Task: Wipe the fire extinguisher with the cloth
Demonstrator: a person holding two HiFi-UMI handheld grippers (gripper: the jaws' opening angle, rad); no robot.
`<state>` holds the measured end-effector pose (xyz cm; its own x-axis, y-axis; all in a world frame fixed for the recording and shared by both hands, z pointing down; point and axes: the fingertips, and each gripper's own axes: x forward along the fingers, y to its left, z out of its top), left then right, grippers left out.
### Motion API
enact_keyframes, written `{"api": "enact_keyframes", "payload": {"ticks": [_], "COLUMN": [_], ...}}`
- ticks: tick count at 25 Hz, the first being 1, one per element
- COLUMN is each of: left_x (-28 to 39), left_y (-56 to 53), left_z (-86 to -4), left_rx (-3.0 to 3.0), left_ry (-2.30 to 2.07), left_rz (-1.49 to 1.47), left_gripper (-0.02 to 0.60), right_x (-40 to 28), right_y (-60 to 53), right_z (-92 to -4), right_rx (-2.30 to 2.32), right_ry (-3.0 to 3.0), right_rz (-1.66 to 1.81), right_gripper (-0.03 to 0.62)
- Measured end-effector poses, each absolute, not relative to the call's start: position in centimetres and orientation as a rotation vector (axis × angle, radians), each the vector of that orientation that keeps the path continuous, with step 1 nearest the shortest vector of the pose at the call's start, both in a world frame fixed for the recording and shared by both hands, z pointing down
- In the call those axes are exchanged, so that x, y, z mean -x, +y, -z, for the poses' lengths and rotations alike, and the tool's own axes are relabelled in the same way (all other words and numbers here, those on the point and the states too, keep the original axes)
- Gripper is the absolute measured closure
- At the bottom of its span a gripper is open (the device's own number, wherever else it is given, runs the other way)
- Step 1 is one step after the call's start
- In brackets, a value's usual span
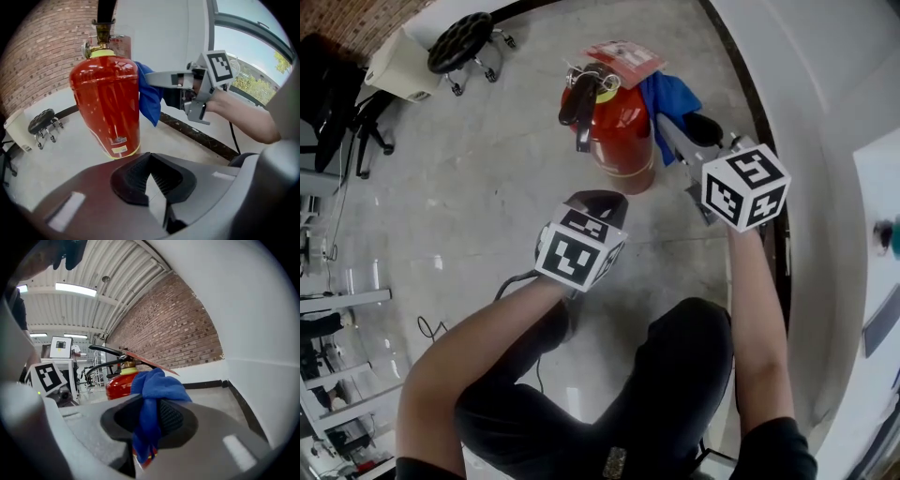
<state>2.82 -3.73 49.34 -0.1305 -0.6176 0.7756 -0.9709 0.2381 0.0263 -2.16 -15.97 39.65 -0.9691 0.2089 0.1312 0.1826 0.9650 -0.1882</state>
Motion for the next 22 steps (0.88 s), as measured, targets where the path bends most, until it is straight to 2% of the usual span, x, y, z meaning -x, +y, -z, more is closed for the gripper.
{"api": "enact_keyframes", "payload": {"ticks": [8,14,22], "left_x": [-2.9,-3.8,-4.0], "left_y": [-3.7,-3.5,-2.9], "left_z": [-49.4,-49.6,-49.8], "left_rx": [-1.412,-1.400,-1.386], "left_ry": [-1.871,-1.873,-1.874], "left_rz": [-0.636,-0.614,-0.613], "left_gripper": [0.577,0.577,0.577], "right_x": [-1.3,-1.4,-0.8], "right_y": [-10.9,-6.4,-10.4], "right_z": [-39.0,-41.9,-43.3], "right_rx": [0.448,0.614,0.394], "right_ry": [-2.993,-2.888,-2.929], "right_rz": [-0.203,-0.135,-0.190], "right_gripper": [0.508,0.508,0.508]}}
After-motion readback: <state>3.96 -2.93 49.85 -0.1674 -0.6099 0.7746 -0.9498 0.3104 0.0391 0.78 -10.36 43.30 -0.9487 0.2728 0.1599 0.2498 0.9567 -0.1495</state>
